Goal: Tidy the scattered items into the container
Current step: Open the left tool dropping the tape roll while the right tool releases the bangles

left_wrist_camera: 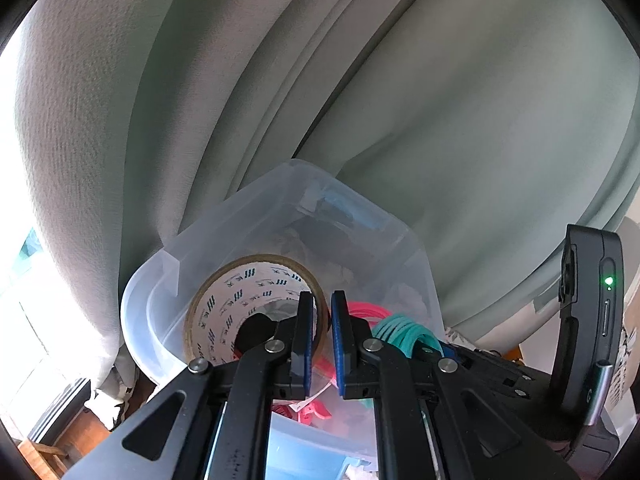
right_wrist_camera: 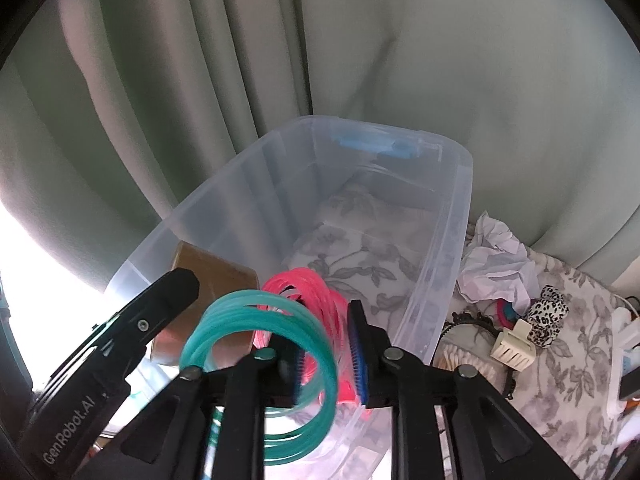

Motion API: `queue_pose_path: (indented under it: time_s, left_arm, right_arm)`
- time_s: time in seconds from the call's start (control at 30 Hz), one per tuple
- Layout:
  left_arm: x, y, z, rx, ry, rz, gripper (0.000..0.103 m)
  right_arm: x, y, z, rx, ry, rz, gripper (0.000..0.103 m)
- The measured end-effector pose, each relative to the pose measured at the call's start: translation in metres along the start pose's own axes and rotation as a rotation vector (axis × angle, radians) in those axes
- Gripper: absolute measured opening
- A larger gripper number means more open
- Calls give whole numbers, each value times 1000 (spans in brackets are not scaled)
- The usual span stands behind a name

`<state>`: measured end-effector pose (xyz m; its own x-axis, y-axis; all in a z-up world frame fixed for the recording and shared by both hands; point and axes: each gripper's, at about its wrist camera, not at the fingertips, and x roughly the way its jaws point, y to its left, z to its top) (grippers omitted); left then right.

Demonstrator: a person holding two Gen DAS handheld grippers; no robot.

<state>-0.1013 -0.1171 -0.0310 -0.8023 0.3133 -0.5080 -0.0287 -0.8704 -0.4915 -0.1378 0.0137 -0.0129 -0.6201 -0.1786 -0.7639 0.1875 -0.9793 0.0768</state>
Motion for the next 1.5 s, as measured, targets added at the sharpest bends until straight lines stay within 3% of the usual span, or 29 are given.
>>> queue_pose_path:
  time_s: [0.2,0.43,0.53,0.67,0.83,1.07,1.33,1.5]
  left_arm:
    - [-8,-5,4,24,-20,-9,8]
    - [-21,-2,4,21,-26,-17,9]
    - [-24,-2,5,22,-26,-11,17]
    - [-22,-3,6,19,-30,-1,37]
    - [-25,-6,5,24,-34,1,48]
    - [-34,-8,4,28,-39,0,58]
    - [-50,-13,3,36,-50,6,71]
    - [-61,-18,3,40,-64,17,73]
  right_arm:
    - [-3,3,-2,-3,-4,-3,36]
    - [-16,5,0,3,-36,-16,54]
    - [-22,1,-2,-9,-36,0,55]
    - [-25,-7,-5,-49,-30,34,56]
    - [-25,-8,-4,-60,-32,35,57]
    - [-28,-19,-2,-49,-45,27,65]
    - [-30,-30,-3,-46,-69,25,82]
    - [-35,-28,-7,-48,-90,22,88]
